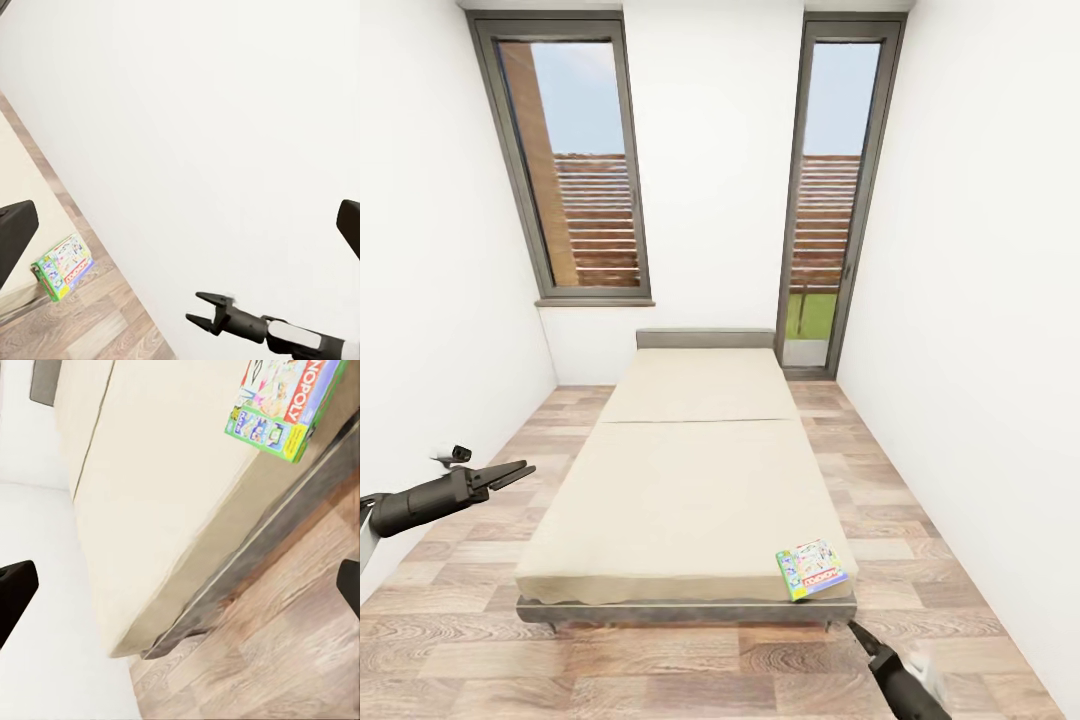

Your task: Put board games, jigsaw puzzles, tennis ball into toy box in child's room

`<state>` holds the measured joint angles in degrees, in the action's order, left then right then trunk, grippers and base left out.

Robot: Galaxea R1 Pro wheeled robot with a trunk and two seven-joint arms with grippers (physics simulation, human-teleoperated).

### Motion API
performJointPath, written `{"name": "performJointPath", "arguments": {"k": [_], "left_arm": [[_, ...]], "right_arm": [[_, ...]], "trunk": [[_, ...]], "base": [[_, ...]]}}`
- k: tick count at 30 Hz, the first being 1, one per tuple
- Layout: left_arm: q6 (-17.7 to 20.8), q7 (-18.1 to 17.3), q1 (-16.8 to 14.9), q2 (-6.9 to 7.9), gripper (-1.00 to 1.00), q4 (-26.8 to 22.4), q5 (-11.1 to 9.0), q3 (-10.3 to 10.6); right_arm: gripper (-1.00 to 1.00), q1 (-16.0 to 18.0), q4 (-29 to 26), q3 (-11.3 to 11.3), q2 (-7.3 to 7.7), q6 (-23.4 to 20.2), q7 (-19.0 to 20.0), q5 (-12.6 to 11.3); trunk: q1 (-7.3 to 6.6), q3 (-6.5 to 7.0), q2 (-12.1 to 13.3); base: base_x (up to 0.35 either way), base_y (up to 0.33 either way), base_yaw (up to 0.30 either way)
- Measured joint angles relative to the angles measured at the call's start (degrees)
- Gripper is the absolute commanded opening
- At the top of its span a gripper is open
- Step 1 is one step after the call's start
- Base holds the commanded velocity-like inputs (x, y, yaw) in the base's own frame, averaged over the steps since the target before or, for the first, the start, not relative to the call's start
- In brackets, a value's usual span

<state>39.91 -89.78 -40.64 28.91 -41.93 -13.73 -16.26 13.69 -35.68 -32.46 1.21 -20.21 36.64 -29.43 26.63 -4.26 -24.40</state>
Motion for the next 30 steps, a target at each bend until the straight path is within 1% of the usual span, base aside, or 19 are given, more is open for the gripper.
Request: {"name": "performJointPath", "arguments": {"k": [2,4,6,19,21,23,24,25,27,29,30], "left_arm": [[0.00,0.00,0.00,0.00,1.00,0.00,0.00,0.02],[0.00,0.00,0.00,0.00,1.00,0.00,0.00,0.01],[0.00,0.00,0.00,0.00,1.00,0.00,0.00,0.01],[0.00,0.00,0.00,-0.11,1.00,0.00,-0.01,0.09],[0.03,0.01,0.01,-0.14,1.00,-0.01,0.04,0.08],[0.05,0.01,0.01,-0.21,1.00,0.01,0.04,0.09],[0.06,0.01,0.01,-0.28,1.00,0.00,0.08,0.10],[0.07,0.01,0.01,-0.32,1.00,0.00,0.10,0.10],[0.08,0.01,0.01,-0.41,1.00,0.02,0.11,0.16],[0.08,0.01,0.01,-0.49,1.00,0.00,0.15,0.15],[0.08,0.01,0.00,-0.54,1.00,0.01,0.16,0.17]], "right_arm": [[1.00,0.08,3.70,1.17,0.41,4.85,-0.07,0.01],[1.00,0.11,5.02,1.98,0.57,7.33,-0.10,-0.08],[1.00,0.12,5.70,2.41,0.70,8.56,-0.15,-0.18],[1.00,0.14,6.26,2.82,0.97,9.57,0.59,-0.52],[1.00,0.19,5.96,2.79,1.22,9.41,0.74,-0.48],[1.00,0.34,5.30,2.68,2.16,8.50,1.24,-0.59],[1.00,0.43,4.44,2.63,3.11,7.07,1.62,-0.68],[1.00,0.46,3.74,2.63,3.67,6.11,1.85,-0.68],[1.00,0.32,-1.09,2.69,5.57,2.01,3.37,-0.77],[1.00,0.19,-4.96,2.79,6.19,0.24,4.74,-0.75],[1.00,0.15,-9.26,2.83,6.57,-1.18,6.41,-0.88]], "trunk": [[0.00,0.00,0.00],[0.00,0.00,0.00],[0.00,0.00,0.00],[0.00,0.00,0.00],[0.00,0.01,0.01],[0.00,0.00,0.00],[0.00,0.01,0.01],[0.00,0.01,0.01],[0.00,0.01,0.00],[0.00,0.01,0.01],[-0.01,0.02,0.01]], "base": [[0.000,0.000,0.000],[0.000,0.000,0.000],[0.000,0.000,0.000],[0.000,-0.011,0.000],[0.000,-0.153,0.000],[0.000,-0.223,0.000],[0.000,-0.252,0.000],[0.000,-0.262,0.000],[0.000,-0.247,0.000],[0.000,-0.196,0.000],[0.000,-0.134,0.000]]}}
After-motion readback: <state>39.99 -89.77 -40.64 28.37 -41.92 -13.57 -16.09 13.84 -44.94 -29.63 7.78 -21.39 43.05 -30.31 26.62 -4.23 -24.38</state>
